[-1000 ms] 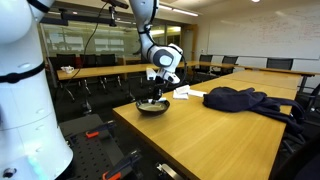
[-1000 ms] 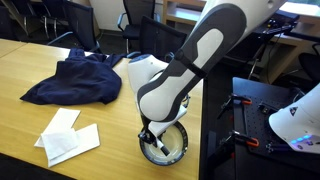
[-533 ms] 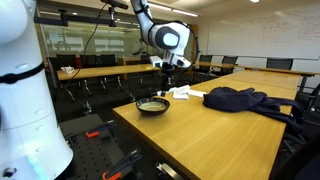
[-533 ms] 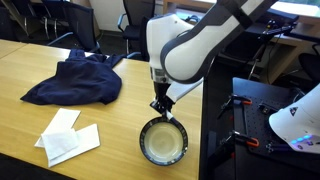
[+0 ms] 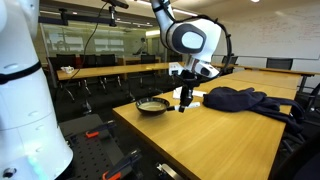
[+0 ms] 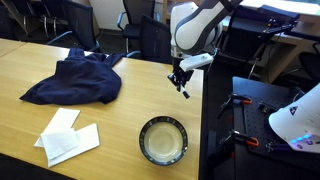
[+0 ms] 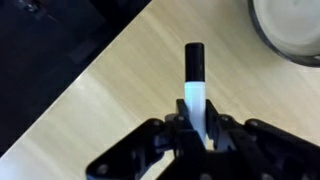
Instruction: Take the marker out of the bowl and put it on the table
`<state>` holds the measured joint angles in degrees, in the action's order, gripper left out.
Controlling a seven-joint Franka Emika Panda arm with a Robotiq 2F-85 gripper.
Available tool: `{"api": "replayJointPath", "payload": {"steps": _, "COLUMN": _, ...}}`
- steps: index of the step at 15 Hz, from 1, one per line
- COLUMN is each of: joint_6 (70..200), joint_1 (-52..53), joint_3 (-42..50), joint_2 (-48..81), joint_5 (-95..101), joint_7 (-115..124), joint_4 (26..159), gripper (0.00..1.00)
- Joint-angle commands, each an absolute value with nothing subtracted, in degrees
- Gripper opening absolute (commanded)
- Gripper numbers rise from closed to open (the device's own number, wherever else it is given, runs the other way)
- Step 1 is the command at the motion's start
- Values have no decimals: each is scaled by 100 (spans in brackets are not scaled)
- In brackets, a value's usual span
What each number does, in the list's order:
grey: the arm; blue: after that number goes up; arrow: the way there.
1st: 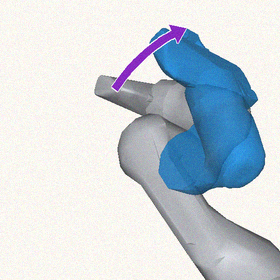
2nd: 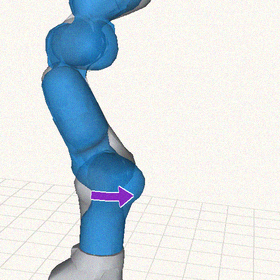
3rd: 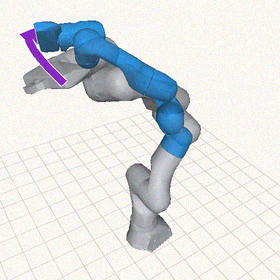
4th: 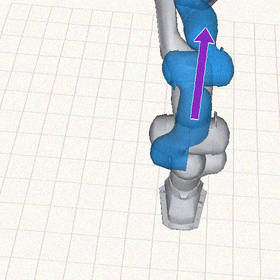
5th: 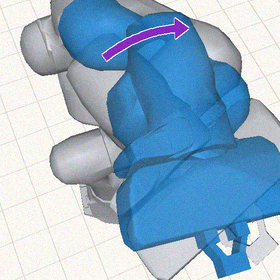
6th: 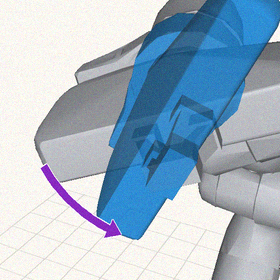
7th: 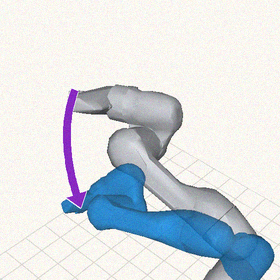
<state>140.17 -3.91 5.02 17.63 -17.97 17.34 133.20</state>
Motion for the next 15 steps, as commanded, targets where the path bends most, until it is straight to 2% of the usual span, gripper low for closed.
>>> {"api": "replayJointPath", "payload": {"steps": 1, "joint_6": 13977, "joint_1": -546, "joint_3": 498, "joint_2": 2104, "joint_5": -2048, "joint_7": 1743, "joint_4": 13036, "gripper": 5}}
{"api": "replayJointPath", "payload": {"steps": 2, "joint_6": 13997, "joint_1": -538, "joint_3": 534, "joint_2": 2181, "joint_5": -2018, "joint_7": 1845, "joint_4": 12982, "gripper": 7}}
{"api": "replayJointPath", "payload": {"steps": 4, "joint_6": 13946, "joint_1": -497, "joint_3": 589, "joint_2": 2267, "joint_5": -1946, "joint_7": 2010, "joint_4": 12871, "gripper": 47}}
{"api": "replayJointPath", "payload": {"steps": 11, "joint_6": 13456, "joint_1": -86, "joint_3": 778, "joint_2": 1411, "joint_5": -769, "joint_7": 2374, "joint_4": 13259, "gripper": 99}}
{"api": "replayJointPath", "payload": {"steps": 15, "joint_6": 13417, "joint_1": 107, "joint_3": 623, "joint_2": 142, "joint_5": -326, "joint_7": 2656, "joint_4": 13890, "gripper": 100}}
